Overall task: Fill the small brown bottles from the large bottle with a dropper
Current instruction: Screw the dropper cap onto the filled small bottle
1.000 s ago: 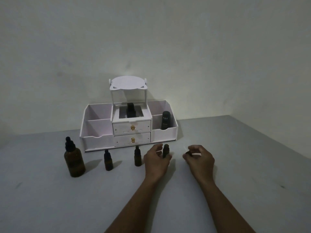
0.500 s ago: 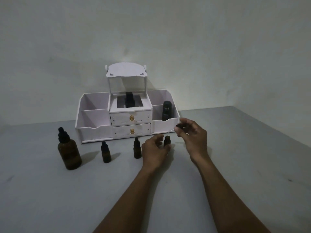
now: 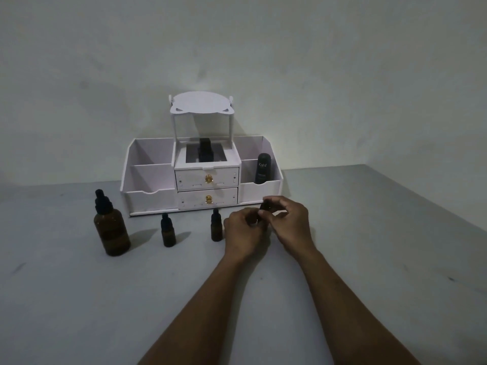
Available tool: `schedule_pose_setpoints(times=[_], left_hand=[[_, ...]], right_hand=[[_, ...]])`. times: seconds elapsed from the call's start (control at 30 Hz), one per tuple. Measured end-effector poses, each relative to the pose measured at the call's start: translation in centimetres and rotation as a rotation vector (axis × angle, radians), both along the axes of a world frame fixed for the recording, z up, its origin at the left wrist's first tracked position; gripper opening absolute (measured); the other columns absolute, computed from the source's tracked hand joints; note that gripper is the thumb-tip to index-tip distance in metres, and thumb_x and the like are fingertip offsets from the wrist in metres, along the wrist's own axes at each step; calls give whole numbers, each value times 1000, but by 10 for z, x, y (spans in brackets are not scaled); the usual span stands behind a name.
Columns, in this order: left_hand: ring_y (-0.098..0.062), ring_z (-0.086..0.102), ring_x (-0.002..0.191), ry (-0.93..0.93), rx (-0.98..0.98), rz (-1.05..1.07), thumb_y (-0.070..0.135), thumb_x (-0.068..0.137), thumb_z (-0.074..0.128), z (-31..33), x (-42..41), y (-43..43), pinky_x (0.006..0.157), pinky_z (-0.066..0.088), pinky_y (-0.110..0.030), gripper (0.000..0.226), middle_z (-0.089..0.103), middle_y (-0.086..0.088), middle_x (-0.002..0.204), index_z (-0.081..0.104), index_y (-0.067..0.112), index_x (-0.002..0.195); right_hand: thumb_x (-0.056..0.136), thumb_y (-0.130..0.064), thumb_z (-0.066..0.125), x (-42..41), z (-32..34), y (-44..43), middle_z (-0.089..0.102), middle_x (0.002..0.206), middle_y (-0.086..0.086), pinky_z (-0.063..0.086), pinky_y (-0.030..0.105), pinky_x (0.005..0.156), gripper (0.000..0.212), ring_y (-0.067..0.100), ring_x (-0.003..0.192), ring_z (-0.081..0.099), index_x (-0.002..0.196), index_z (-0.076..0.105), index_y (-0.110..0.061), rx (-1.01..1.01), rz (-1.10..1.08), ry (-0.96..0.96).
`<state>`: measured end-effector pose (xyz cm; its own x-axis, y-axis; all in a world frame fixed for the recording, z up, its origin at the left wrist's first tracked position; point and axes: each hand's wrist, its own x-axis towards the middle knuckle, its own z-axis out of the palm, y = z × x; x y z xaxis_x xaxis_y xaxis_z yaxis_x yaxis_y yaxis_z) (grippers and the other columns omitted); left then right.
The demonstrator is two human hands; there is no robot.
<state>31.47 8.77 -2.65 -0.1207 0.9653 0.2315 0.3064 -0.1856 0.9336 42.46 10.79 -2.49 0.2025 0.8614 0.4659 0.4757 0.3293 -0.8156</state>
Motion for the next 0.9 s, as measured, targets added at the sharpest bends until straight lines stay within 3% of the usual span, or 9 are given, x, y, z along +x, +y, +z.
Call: schedule_pose_setpoints(times=[0.17,0.27,0.37,0.47,0.6,0.7,0.77,0.9], left_hand=[[-11,70,96,34,4,11,18,88,73,0,-2,3,93,57,-33,23,76,1,109,76,19,111],[-6,66,87,33,9,7,13,88,72,1,-4,3,88,54,-24,22,76,-1,106,76,17,109],[-4,64,88,13,10,-3,12,88,72,2,-4,1,82,52,-16,23,75,-2,109,75,15,111],[-1,61,90,19,24,-14,14,89,72,1,-2,0,73,43,-6,27,74,0,114,73,16,116],[-4,65,90,18,24,1,13,89,72,0,-2,1,89,53,-22,23,75,1,110,75,16,112],[-2,67,82,22,42,-1,12,87,72,-2,-3,2,89,56,-26,18,77,1,101,78,18,103],[-5,69,86,27,46,-9,13,88,72,-2,-3,2,88,57,-27,19,77,2,103,77,17,105],[7,64,81,20,51,-29,11,88,70,-3,-3,1,73,48,-6,25,76,3,108,75,17,113]], right_hand=[[76,-21,84,-1,-2,3,74,98,-1,54,10,71,33,4,82,65,107,73,-14,-4,-17,15],[75,-26,85,-3,-5,2,71,102,-4,49,6,71,40,8,88,64,111,71,-15,10,-35,-5],[80,-27,80,-3,-6,0,68,110,-7,54,17,79,45,7,98,64,122,67,-18,68,-9,-20],[86,-16,74,-4,-5,1,72,114,0,56,25,87,36,11,101,67,121,68,-16,87,8,-33],[81,-16,79,-5,-5,2,72,103,-4,53,12,76,32,-1,86,64,112,72,-18,95,-19,-15],[75,-21,84,-5,-6,2,68,96,-9,55,13,73,39,-1,83,62,111,71,-19,106,-29,10],[77,-22,83,-5,-6,1,68,100,-9,52,10,73,44,1,89,63,117,68,-20,138,-27,14],[86,-9,72,-5,-5,1,72,113,-1,58,31,87,33,11,99,67,118,70,-17,141,7,-5]])
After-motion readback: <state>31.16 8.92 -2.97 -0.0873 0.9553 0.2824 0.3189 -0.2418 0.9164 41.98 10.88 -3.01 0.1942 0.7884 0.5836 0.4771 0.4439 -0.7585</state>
